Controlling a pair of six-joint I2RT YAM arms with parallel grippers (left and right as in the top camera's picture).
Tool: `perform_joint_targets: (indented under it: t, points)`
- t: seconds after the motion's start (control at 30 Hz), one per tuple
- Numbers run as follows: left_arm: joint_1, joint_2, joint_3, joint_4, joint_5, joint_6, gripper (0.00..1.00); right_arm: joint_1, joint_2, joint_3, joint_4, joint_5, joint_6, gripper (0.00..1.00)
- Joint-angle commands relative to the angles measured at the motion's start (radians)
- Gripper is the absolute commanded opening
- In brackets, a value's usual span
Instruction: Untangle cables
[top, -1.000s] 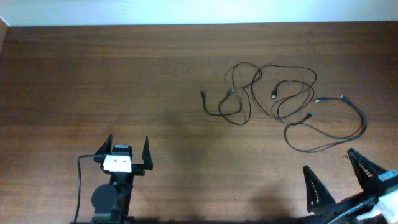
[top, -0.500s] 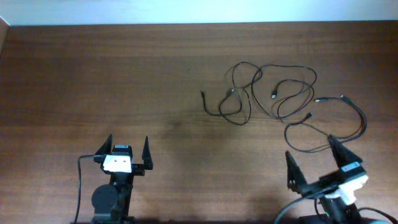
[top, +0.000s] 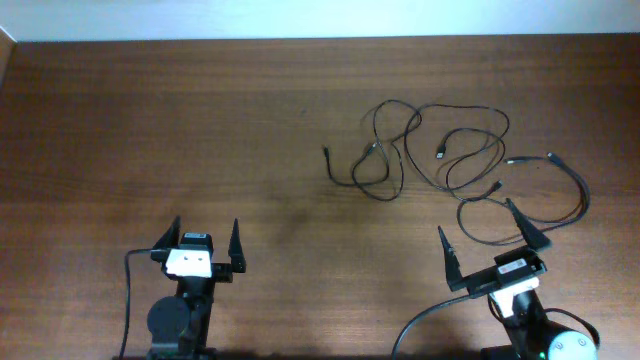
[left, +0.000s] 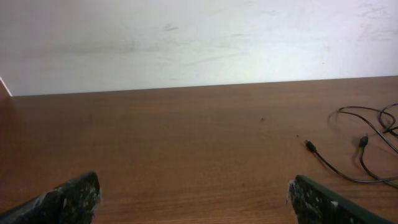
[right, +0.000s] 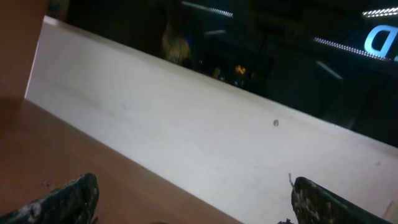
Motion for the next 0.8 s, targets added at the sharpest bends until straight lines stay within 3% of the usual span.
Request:
perform_joint_targets:
  t: [0.0,0.17,0.4,0.6,0.77]
  points:
    - [-0.003,-0.006,-0.003,-0.005,-0.004,0.016,0.99,-0.006,-0.008,-0.065,0.000,0.002,-0.015,0.98]
    - [-0.003,-0.006,-0.003,-0.006,-0.004,0.016,0.99,-0.006,-0.008,-0.154,0.013,0.003,-0.014,0.98]
    - [-0.003,-0.006,-0.003,-0.006,-0.003,0.016,0.99,-0.006,-0.008,-0.154,-0.202,0.006,-0.014,0.98]
    - [-0.003,-0.006,-0.003,-0.006,-0.004,0.016,0.99,-0.012,-0.008,-0.154,-0.214,0.058,-0.032,0.98]
    - [-0.003,-0.006,-0.003,-0.005,-0.004,0.016,0.99,-0.059,-0.008,-0.154,-0.230,0.286,0.160,0.98]
